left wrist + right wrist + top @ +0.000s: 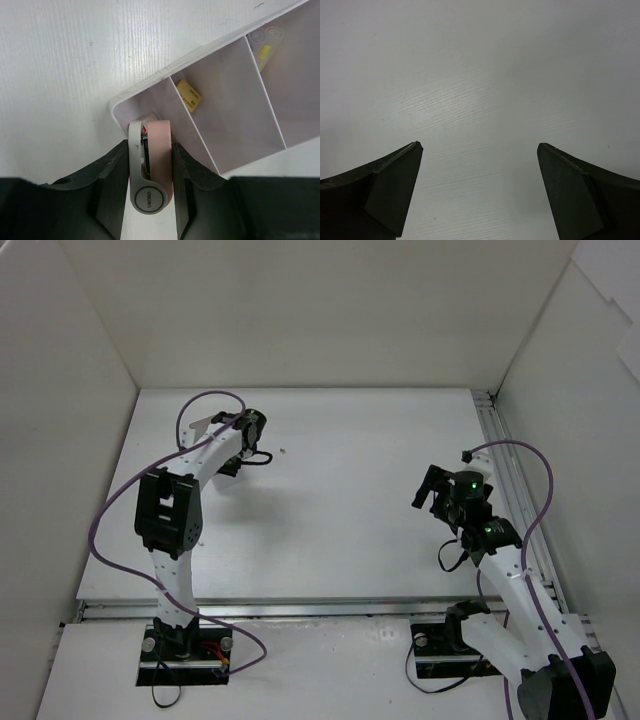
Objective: Sort the stationery into containers
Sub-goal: Place the stapler in the storage box, then reset both arms
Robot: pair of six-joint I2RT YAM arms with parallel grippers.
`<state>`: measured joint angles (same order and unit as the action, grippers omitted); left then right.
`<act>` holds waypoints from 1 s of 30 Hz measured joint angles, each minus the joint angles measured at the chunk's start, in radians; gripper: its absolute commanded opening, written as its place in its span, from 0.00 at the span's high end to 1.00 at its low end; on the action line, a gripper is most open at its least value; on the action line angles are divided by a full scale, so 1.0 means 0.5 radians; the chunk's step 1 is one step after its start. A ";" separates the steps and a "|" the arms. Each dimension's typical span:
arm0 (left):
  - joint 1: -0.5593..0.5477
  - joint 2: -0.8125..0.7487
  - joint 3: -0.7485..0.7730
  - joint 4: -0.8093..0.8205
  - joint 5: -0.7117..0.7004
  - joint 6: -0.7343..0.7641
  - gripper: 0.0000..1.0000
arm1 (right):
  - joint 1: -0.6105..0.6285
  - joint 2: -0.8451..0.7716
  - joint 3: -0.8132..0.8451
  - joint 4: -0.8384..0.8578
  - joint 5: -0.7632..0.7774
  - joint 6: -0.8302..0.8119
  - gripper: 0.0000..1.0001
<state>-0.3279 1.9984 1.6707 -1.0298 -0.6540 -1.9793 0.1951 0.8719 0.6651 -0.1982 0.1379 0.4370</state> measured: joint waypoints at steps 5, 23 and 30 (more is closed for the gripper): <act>0.000 -0.003 0.002 0.008 0.002 0.000 0.59 | 0.000 0.004 0.000 0.000 -0.026 -0.009 0.02; 0.000 -0.015 0.002 0.011 0.023 -0.009 0.31 | 0.000 0.085 0.000 0.002 -0.125 -0.041 0.02; 0.000 -0.045 0.002 0.061 0.039 -0.024 0.24 | 0.000 0.123 0.001 0.024 -0.201 -0.058 0.02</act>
<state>-0.3279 1.9759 1.6714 -0.9993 -0.6346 -1.9911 0.1951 0.9333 0.6655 -0.1860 0.0372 0.4080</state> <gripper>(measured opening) 0.761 0.979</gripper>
